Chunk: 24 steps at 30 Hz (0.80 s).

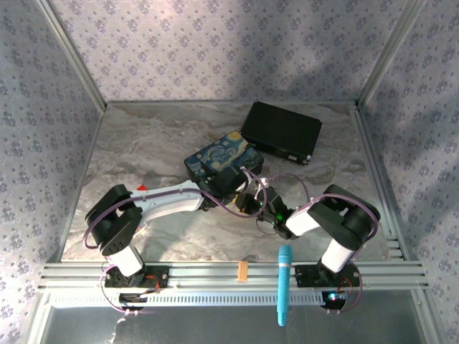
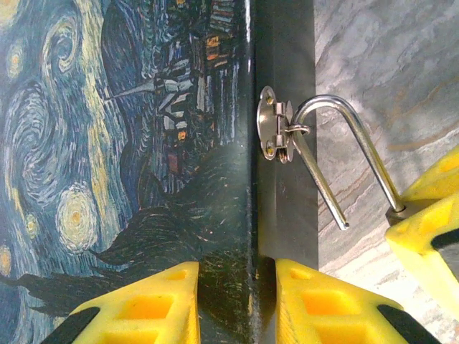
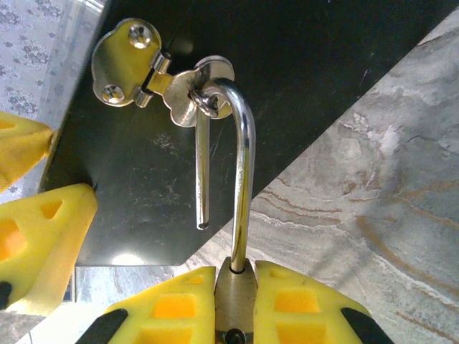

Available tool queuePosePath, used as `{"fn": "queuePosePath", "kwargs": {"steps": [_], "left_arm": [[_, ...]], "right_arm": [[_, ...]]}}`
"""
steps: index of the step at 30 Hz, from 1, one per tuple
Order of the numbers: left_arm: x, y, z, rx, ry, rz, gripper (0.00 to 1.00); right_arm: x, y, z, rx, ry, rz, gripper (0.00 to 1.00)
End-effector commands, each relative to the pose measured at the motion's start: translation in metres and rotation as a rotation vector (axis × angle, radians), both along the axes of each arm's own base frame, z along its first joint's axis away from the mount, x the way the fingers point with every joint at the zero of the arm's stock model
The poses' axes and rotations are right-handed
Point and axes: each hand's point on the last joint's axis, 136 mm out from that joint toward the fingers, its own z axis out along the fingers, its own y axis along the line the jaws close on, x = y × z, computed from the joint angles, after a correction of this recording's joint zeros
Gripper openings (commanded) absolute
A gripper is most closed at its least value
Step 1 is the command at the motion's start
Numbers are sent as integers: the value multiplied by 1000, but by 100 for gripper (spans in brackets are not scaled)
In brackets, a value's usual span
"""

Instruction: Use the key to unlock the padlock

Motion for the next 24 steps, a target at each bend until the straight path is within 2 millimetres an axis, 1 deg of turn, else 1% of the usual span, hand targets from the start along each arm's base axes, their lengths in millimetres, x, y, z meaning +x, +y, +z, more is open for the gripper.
{"fn": "queuePosePath", "kwargs": {"steps": [1,4,7,10,13,18,21,24], "left_arm": [[-65,44,-80,219,320,-56,24],[-68,44,-82,218,322,-58,24],[-71,44,-82,218,323,-57,24],[-73,43,-82,216,325,-60,24],[-76,45,-82,220,325,-60,24],[-79,47,-81,234,312,-64,24],[-79,49,-81,235,305,-58,24],[-74,51,-80,243,285,-45,24]], "right_arm": [[39,-11,43,136,-120,-141,0],[46,-12,41,205,-91,-151,0],[53,-17,33,267,-51,-172,0],[56,-21,30,308,-41,-178,0],[55,-22,30,301,-38,-176,0],[60,-25,37,310,-37,-169,0],[60,-20,32,272,-6,-138,0],[51,-10,17,228,51,-96,0]]}}
